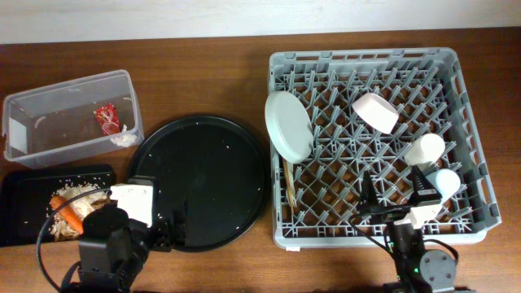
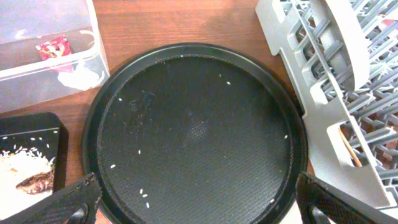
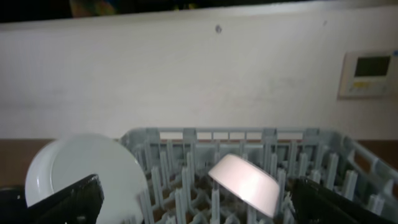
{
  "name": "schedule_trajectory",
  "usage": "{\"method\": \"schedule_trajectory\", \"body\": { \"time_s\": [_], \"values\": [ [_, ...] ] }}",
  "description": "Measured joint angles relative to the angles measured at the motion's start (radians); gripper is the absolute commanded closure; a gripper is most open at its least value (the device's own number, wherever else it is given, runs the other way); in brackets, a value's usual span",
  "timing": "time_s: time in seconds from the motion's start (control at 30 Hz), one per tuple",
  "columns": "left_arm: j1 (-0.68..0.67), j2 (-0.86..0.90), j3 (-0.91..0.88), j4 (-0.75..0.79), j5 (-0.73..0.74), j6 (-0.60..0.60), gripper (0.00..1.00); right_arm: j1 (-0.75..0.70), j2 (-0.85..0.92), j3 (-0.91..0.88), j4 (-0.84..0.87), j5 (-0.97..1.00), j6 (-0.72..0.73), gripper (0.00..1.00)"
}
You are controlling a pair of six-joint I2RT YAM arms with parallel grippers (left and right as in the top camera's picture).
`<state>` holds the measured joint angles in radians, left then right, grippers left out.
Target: Sort waste into correct bins and load items into the dishwasher rack
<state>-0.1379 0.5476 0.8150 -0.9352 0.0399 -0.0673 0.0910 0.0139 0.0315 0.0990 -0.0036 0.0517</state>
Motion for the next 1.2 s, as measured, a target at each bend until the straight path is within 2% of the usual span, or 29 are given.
{"method": "schedule_trajectory", "body": {
  "time_s": [0.13, 0.23, 1.2],
  "values": [
    [0.0, 0.0, 0.0, 0.0, 0.0, 0.0, 0.01, 0.0, -0.002, -0.02, -0.05, -0.028, -0.051, 0.01],
    [0.0, 0.0, 0.0, 0.001, 0.0, 0.0, 0.01, 0.0, 0.0, -0.021, -0.168, -0.045, -0.066, 0.01],
    [0.0, 0.0, 0.0, 0.0, 0.0, 0.0, 0.01, 0.0, 0.001, -0.021, -0.167, -0.05, -0.084, 0.01]
  ]
}}
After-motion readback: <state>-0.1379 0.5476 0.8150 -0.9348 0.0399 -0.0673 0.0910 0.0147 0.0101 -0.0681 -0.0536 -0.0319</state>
